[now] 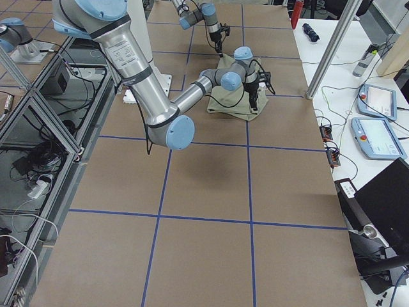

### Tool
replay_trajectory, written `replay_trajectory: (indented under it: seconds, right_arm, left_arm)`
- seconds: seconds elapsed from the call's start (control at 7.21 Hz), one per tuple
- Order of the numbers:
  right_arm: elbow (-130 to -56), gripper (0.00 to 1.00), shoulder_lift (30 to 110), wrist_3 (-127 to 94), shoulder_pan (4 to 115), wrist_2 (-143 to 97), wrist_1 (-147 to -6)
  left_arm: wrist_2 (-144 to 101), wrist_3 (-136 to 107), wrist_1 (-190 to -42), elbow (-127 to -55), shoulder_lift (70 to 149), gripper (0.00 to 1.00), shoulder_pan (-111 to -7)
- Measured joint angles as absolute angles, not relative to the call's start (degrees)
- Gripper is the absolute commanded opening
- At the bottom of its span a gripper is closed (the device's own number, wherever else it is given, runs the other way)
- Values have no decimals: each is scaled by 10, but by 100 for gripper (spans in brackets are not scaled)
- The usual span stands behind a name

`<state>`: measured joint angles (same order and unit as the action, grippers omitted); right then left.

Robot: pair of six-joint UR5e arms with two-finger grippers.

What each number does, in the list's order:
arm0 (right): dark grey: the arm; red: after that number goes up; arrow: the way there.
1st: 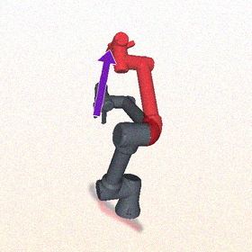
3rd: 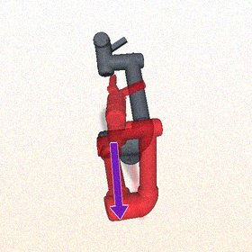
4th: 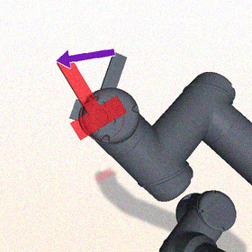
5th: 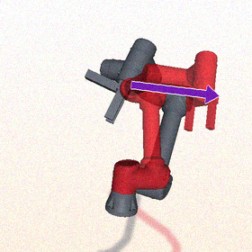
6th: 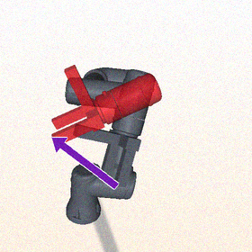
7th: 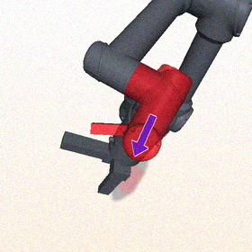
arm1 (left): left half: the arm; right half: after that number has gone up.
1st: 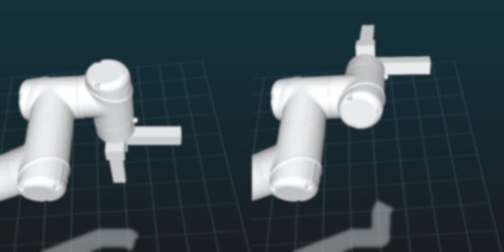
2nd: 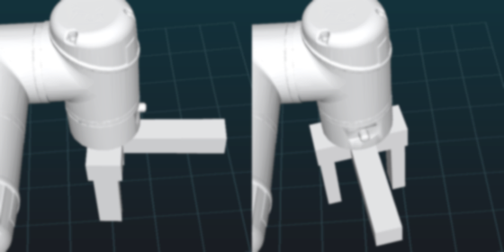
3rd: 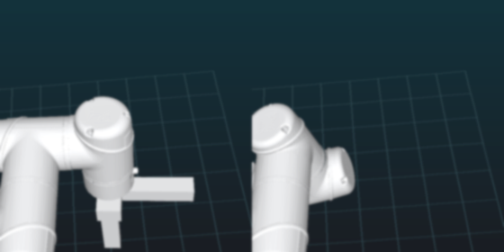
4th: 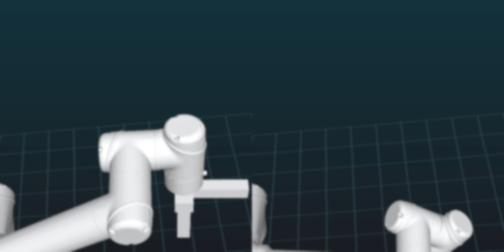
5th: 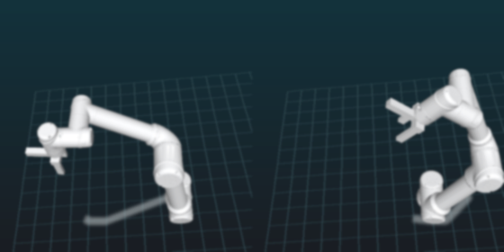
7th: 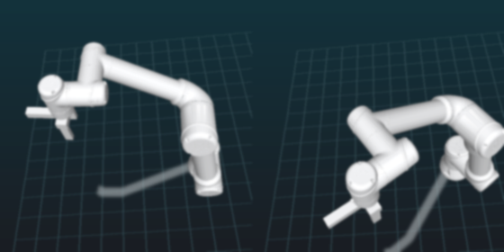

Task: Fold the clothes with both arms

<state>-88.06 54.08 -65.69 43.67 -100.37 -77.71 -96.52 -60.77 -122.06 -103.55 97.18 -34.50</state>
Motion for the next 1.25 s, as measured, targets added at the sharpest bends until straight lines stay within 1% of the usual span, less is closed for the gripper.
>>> replay_trajectory:
  seconds: [0.14, 0.28, 0.42, 0.69, 0.83, 0.97, 1.11, 1.25]
  right_arm:
    - [-882, 100, 541, -659, 436, -1004, -777]
    - [-883, 100, 541, -661, 435, -1004, -777]
    - [-884, 100, 541, -663, 435, -1003, -777]
    - [-885, 100, 540, -663, 433, -1003, -777]
    - [-887, 100, 539, -664, 432, -1003, -778]
    - [-890, 100, 538, -665, 429, -1003, -778]
    - [-889, 100, 534, -672, 422, -1003, -777]
    - [-885, 100, 523, -694, 413, -1001, -777]
  left_arm:
    - [-966, -551, -1222, -1001, 981, 0, -391]
    - [-967, -498, -1222, -952, 1012, 0, -436]
    - [-966, -458, -1226, -875, 1070, 0, -475]
    - [-964, -421, -1293, -682, 1192, 0, -524]
    - [-962, -402, -1336, -602, 1239, 20, -541]
    - [-962, -390, -1358, -562, 1264, 99, -550]
    - [-964, -382, -1376, -550, 1270, 100, -555]
    - [-976, -376, -1393, -558, 1267, 100, -557]
